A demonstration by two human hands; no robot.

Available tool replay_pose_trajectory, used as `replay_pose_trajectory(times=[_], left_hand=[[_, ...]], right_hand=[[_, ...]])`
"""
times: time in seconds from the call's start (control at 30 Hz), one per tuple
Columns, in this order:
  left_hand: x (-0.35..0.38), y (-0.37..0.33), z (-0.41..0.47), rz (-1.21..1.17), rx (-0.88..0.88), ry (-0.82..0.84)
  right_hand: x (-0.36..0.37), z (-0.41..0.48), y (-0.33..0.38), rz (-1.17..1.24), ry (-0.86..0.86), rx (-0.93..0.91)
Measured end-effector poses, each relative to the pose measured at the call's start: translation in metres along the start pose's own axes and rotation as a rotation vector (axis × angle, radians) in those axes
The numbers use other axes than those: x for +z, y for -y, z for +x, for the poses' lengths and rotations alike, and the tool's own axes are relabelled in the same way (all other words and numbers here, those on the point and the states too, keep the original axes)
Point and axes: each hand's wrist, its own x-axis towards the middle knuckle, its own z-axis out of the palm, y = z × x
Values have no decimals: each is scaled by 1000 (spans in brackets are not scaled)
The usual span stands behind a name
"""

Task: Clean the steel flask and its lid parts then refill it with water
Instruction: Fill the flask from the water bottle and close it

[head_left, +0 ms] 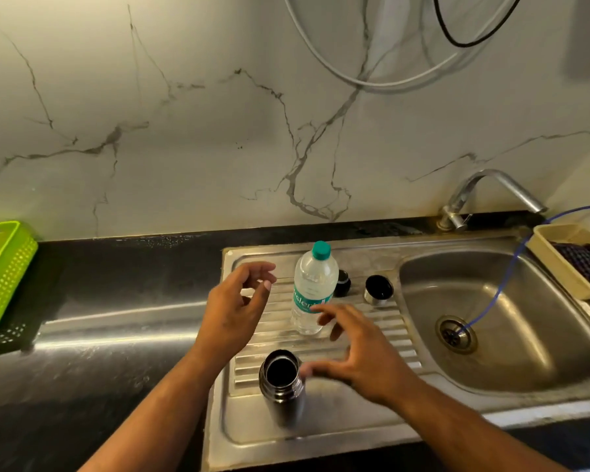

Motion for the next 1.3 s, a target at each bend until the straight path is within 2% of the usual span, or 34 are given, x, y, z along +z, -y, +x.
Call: replay_pose_trajectory(times=[0.1, 0.2, 0.4, 0.5, 0.63, 0.83, 0.93, 1.03, 1.3], left_hand=[[2, -24, 27, 50, 93, 73], [12, -40, 52, 99, 178, 177], [33, -47, 76, 216, 282, 479], [30, -46, 81, 205, 273, 573], [31, -42, 81, 142, 228, 507], [50, -45, 63, 116, 56, 211], [57, -53, 61, 60, -80, 96], [59, -57, 62, 96, -125, -1], [51, -51, 60, -80, 2, 156]], right_hand=[[-23, 28, -8, 101, -189, 77], [-31, 58, -10, 130, -246, 125], [-19, 97, -15, 67, -85, 158], [-16, 101, -18, 80, -71, 174], [-10, 101, -20, 112, -103, 155], [-4, 103, -22, 132, -128, 146], [-4, 100, -24, 165, -114, 104], [-4, 97, -17, 134, -89, 111], [-6, 100, -15, 136, -100, 118]])
